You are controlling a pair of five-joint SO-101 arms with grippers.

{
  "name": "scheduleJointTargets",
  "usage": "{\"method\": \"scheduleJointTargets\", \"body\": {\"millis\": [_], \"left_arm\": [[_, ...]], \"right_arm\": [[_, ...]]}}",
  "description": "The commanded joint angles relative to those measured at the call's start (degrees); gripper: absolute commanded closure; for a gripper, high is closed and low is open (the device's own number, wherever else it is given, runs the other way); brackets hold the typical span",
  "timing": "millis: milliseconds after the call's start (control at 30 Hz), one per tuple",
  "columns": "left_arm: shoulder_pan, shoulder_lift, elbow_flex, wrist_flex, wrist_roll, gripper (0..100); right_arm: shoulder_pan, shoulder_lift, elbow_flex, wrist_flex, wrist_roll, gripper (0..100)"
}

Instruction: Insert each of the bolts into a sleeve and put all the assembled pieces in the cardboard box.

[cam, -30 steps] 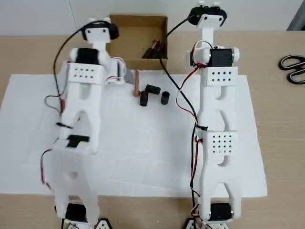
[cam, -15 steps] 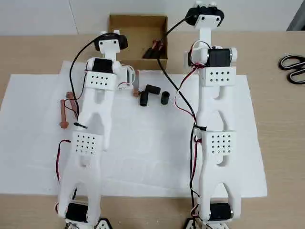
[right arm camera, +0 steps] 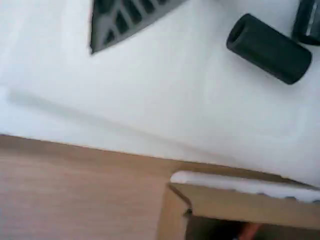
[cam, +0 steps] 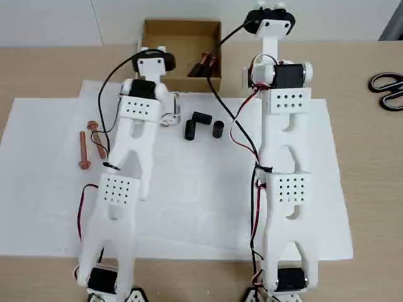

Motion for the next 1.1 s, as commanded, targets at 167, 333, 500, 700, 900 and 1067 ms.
{"method": "scheduleJointTargets", "body": {"millis": [167,333,500,700,900,1067], "left_arm": [[2.5,-0.9,-1.8,4.0,-1.8,99],[2.6,-1.0,-1.8,4.1,-1.7,99],[2.2,-5.6,-1.4,4.3,-0.5,99],[2.2,-14.2,4.5,4.3,-0.5,99],[1.6,-26.1,19.4,4.3,-2.5,99],[-0.1,-37.6,35.8,4.3,-6.9,99]], "right_arm": [[-0.3,-5.0,-1.8,0.3,0.5,81.9],[-0.3,-5.0,-1.8,0.3,0.5,81.9],[-0.3,-5.1,-1.8,0.2,0.5,81.9],[-0.3,-6.8,-1.8,0.1,0.5,81.9],[-0.3,-8.0,-1.8,0.1,0.5,81.9],[-0.3,-8.0,-1.8,0.1,0.5,81.9]]}}
